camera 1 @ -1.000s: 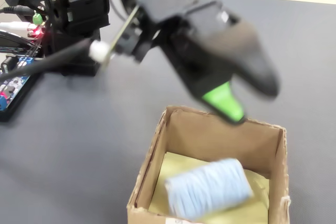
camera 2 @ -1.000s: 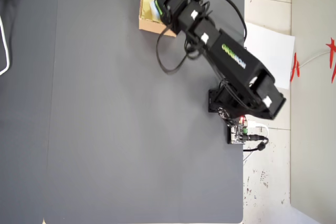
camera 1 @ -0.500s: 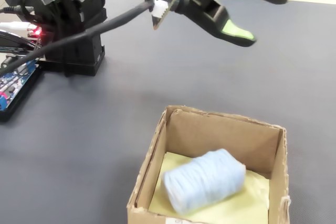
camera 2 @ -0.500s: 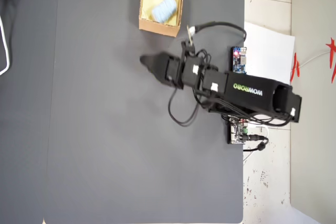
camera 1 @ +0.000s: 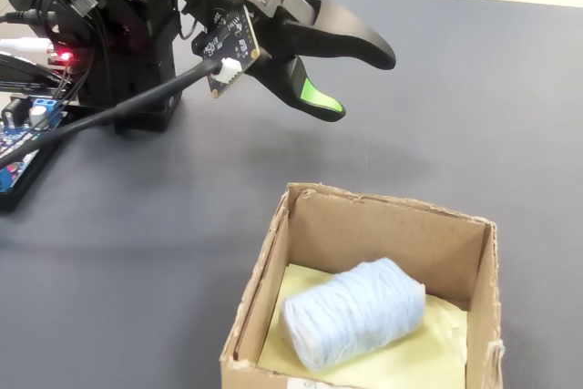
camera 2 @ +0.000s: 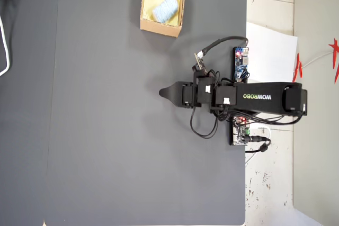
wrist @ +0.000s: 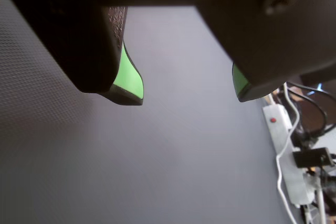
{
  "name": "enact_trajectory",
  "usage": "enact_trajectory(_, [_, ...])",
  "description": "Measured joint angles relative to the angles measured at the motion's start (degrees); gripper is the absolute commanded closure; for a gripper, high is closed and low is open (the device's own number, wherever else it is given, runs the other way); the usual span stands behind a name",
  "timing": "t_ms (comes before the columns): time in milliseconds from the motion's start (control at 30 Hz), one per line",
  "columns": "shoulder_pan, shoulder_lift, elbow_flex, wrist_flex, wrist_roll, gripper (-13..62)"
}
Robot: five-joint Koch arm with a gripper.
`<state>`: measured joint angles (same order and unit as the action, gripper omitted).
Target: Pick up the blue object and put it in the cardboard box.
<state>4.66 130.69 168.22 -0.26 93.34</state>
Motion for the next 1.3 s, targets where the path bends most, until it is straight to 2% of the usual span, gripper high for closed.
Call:
enact_trajectory(267, [-0.35,0.0,8.0,-5.36,0.18,15.4])
enact_trajectory(1300, [0.26,0.0,8.17,-3.34,0.53,15.4])
